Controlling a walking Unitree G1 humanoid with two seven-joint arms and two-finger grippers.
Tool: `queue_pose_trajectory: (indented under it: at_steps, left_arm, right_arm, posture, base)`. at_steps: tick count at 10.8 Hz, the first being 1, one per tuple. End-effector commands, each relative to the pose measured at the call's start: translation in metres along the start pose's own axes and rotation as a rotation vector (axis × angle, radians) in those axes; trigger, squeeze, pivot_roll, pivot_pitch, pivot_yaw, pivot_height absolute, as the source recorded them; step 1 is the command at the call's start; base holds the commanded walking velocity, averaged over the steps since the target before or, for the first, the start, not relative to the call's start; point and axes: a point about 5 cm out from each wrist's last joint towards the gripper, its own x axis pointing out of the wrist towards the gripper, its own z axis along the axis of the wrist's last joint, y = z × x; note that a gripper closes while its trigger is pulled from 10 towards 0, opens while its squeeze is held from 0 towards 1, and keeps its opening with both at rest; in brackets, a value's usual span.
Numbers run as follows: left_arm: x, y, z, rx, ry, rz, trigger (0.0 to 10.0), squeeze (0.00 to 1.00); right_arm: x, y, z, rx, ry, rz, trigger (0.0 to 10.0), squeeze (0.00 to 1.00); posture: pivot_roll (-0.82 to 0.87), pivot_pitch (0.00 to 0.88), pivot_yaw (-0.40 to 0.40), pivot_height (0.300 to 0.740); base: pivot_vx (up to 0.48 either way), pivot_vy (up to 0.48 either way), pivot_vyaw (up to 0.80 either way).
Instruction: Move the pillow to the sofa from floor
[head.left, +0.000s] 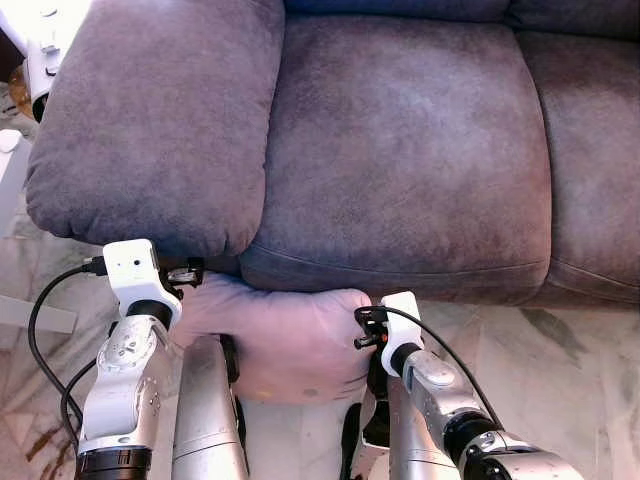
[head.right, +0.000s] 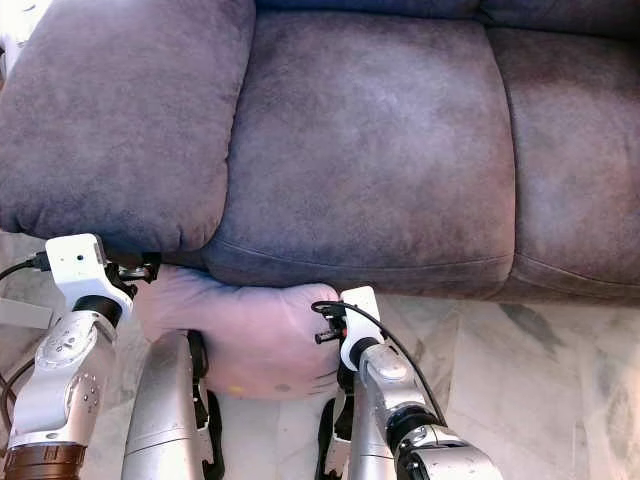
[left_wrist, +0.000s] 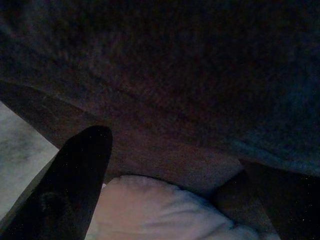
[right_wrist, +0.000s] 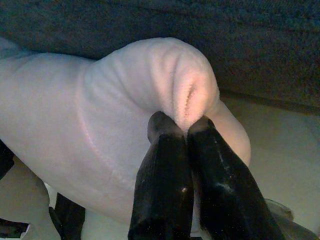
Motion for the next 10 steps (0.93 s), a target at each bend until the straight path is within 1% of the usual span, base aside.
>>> queue_pose_trajectory:
  at_steps: [1, 2, 3, 7, 9, 10]
  left_arm:
    - [-0.001, 0.004, 0.005, -0.008, -0.039, 0.013, 10.0, 0.0]
    - [-0.001, 0.004, 0.005, -0.009, -0.041, 0.012, 10.0, 0.0]
    - [-0.001, 0.005, 0.006, -0.008, -0.043, 0.013, 10.0, 0.0]
    - [0.0, 0.004, 0.006, -0.01, -0.049, 0.011, 10.0, 0.0]
    - [-0.001, 0.003, 0.01, -0.012, -0.064, 0.012, 10.0, 0.0]
    - [-0.007, -0.006, 0.017, -0.007, -0.08, -0.014, 10.0, 0.0]
  right_arm:
    - [-0.003, -0.006, -0.003, 0.018, -0.006, -0.024, 10.0, 0.0]
    - [-0.003, -0.006, -0.003, 0.018, -0.007, -0.024, 10.0, 0.0]
    - [-0.003, -0.006, -0.003, 0.017, -0.01, -0.023, 10.0, 0.0]
    - [-0.003, -0.006, -0.002, 0.016, -0.01, -0.027, 10.0, 0.0]
    - [-0.003, -0.007, -0.003, 0.017, -0.008, -0.027, 10.0, 0.0]
    - [-0.004, -0.008, -0.004, 0.019, 0.002, -0.033, 10.0, 0.0]
  posture:
    - [0.24, 0.382, -0.118, 0.591]
    - [0.24, 0.379, -0.118, 0.591]
    - [0.25, 0.378, -0.119, 0.605]
    - [0.24, 0.369, -0.123, 0.677]
    - [0.24, 0.365, -0.123, 0.701]
    - [0.24, 0.367, -0.123, 0.701]
  base:
    - [0.0, 0.0, 0.0]
    - [0.0, 0.0, 0.0]
    - [0.0, 0.0, 0.0]
    - [0.0, 0.0, 0.0]
    - [0.0, 0.0, 0.0]
    - [0.0, 0.0, 0.0]
